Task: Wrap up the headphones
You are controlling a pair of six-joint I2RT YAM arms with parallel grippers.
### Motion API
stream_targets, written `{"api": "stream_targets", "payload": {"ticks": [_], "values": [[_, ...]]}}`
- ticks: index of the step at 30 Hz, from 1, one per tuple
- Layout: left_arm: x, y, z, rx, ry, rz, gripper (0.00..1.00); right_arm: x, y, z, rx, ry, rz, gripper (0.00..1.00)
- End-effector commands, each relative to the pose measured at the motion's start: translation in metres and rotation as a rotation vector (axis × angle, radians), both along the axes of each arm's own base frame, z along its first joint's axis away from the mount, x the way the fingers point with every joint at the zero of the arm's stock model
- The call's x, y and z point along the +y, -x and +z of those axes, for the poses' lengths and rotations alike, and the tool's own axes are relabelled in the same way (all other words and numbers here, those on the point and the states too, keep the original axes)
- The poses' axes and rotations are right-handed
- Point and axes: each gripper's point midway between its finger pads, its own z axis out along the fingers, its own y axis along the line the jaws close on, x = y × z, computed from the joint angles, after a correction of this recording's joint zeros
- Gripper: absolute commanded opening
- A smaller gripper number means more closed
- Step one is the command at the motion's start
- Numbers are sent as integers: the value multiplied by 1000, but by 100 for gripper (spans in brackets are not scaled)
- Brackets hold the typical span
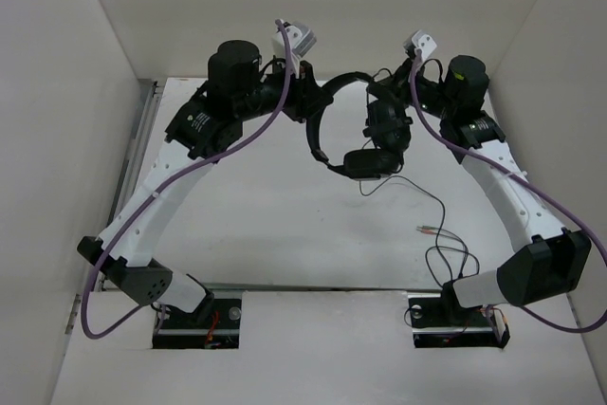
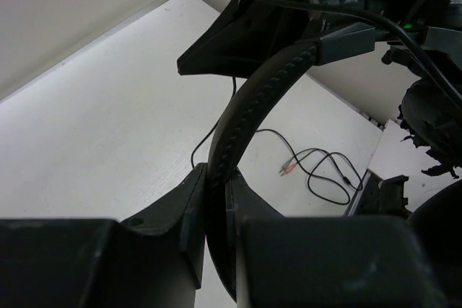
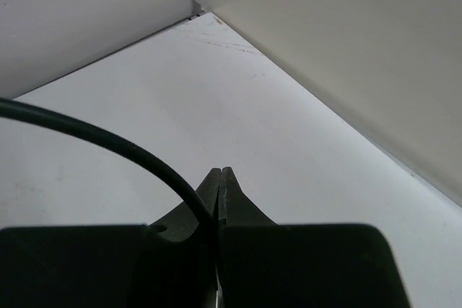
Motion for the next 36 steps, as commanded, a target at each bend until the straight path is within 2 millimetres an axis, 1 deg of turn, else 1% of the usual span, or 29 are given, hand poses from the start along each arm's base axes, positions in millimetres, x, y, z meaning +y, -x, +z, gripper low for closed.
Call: {"api": "stream_targets", "payload": {"ticks": [1, 4, 7, 11, 14, 18, 22, 24, 27, 30, 33, 36], "values": [[1, 4, 50, -89, 111, -5, 0, -3, 2, 24, -65, -36, -7, 0], [3, -1, 57, -95, 127, 16, 0, -1, 6, 24, -51, -50, 4, 0], [6, -8, 66, -86, 161, 46, 0, 5, 12, 29, -17, -99, 36, 2], [15, -24, 78, -40, 239, 104, 0, 13, 23, 50, 23, -208, 87, 5], [25, -38, 89, -11, 299, 146, 0, 17, 28, 61, 49, -272, 119, 8], [26, -46, 100, -17, 331, 159, 0, 35, 39, 64, 93, -320, 185, 11], [26, -50, 120, -54, 360, 157, 0, 62, 52, 56, 147, -335, 274, 16], [25, -53, 131, -73, 377, 158, 0, 76, 55, 48, 172, -338, 307, 16], [29, -60, 146, -106, 403, 187, 0, 92, 59, 32, 225, -344, 344, 16], [44, -73, 154, -132, 419, 259, 0, 103, 70, 23, 266, -354, 382, 17], [64, -89, 157, -149, 429, 352, 0, 105, 77, 17, 295, -362, 395, 18], [76, -99, 157, -157, 437, 411, 0, 107, 82, 14, 324, -375, 403, 20]]}}
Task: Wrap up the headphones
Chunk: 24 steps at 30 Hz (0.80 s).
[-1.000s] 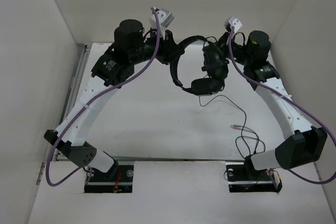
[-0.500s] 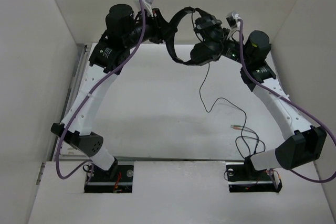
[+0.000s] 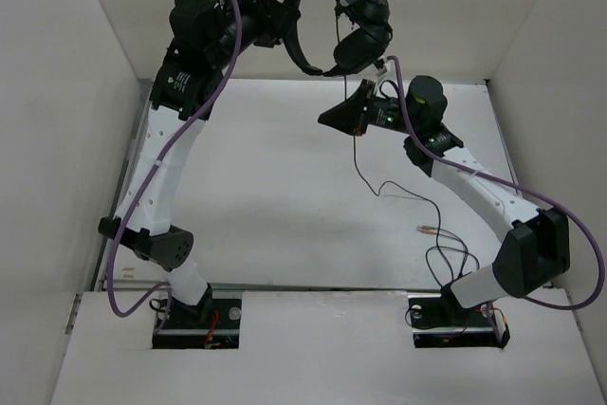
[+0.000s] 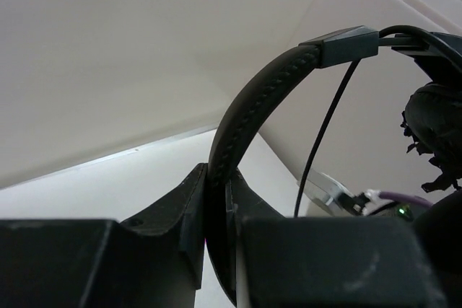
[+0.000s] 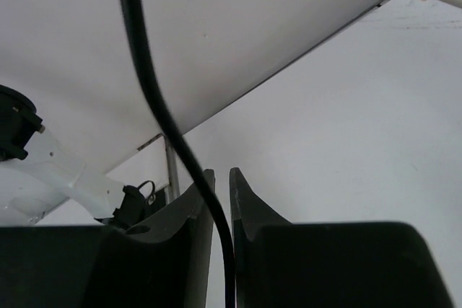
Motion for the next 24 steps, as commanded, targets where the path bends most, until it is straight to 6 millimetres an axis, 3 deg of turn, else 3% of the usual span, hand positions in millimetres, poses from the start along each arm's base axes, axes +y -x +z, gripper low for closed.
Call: {"api": "stream_targets", "payload": {"ticks": [1, 8, 16, 24], "values": [[26, 0, 52, -112, 115, 103, 0, 4, 16, 25, -43, -70, 44, 21], [43, -17, 53, -115, 127, 208, 0, 14, 29, 10, 22, -77, 79, 26], [90, -48, 56, -138, 120, 460, 0, 23, 51, -15, 77, -50, 129, 29], [126, -69, 42, -146, 46, 702, 0, 26, 61, -17, 76, -36, 161, 27]]}}
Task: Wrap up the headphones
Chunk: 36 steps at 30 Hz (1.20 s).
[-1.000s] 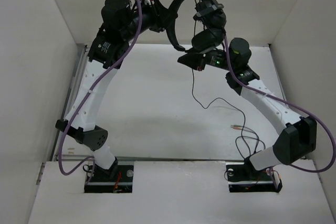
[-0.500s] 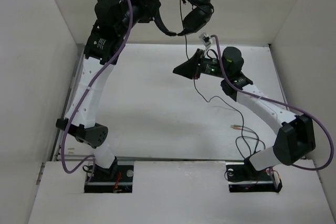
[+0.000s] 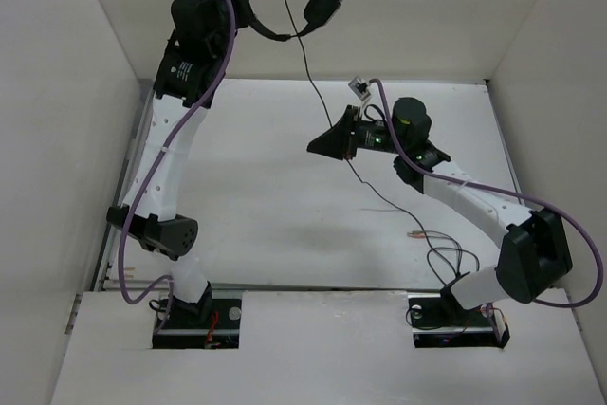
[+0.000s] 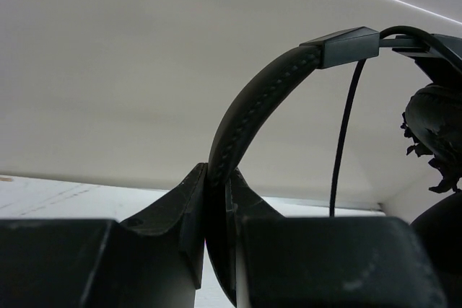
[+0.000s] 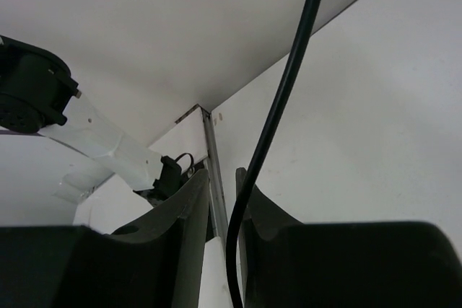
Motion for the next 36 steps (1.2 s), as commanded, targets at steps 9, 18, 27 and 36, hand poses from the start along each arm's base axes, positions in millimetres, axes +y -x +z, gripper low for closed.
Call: {"api": "stream_targets", "payload": {"ticks": [9, 18, 27, 36], "values": [[63, -8, 29, -143, -86, 408, 0, 12, 47, 33, -83, -29, 192, 13], [46, -13, -36, -54, -401, 456, 0, -10, 26, 71, -401, 174, 107, 0], [3, 3, -132, 107, -668, 301, 0, -75, -74, 106, -993, 714, -344, 0], [-30, 37, -158, 134, -695, 103, 0, -118, -132, 140, -1479, 1170, -637, 0]]}}
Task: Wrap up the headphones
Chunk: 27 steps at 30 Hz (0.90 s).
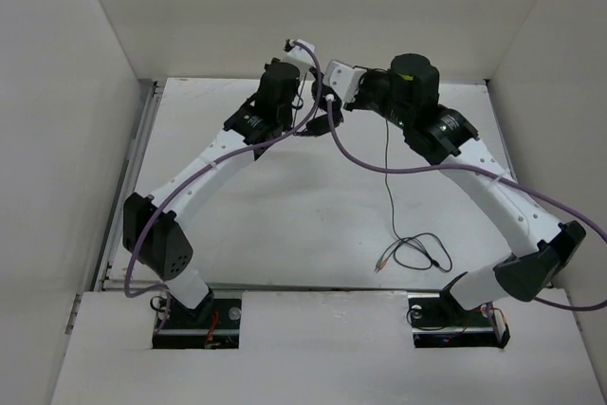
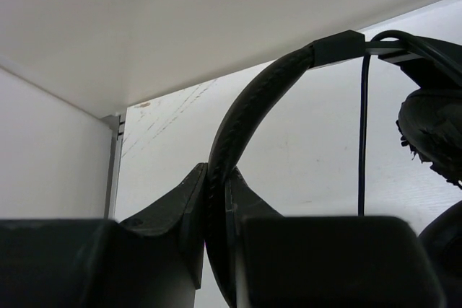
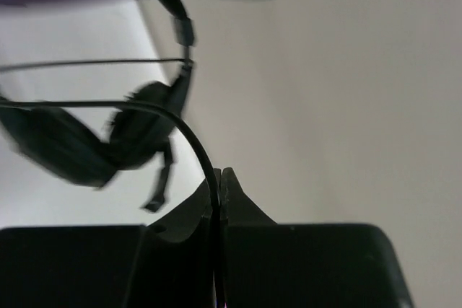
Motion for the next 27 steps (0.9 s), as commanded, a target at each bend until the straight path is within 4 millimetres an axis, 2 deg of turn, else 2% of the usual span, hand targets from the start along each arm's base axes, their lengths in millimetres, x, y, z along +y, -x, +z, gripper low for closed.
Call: {"api": "stream_targets", "payload": {"ticks": [1, 4, 10, 19, 23, 27], "values": [[-2, 23, 51, -98, 125, -61, 0, -33, -28, 49, -338, 162, -185, 0], [-20, 39, 53, -62, 172, -171, 0, -43, -38, 55, -386, 137, -224, 2], [-64, 81, 53, 35, 281, -460, 0, -59, -58, 45, -320, 43, -265, 5], [-81, 120, 60, 101, 360, -638, 0, -74, -74, 26, -170, -71, -270, 6], [-85, 128, 73, 89, 389, -683, 0, -72, -75, 15, -100, -129, -253, 9], [-88, 136, 97, 62, 426, -736, 0, -68, -75, -4, 11, -205, -210, 12]]}}
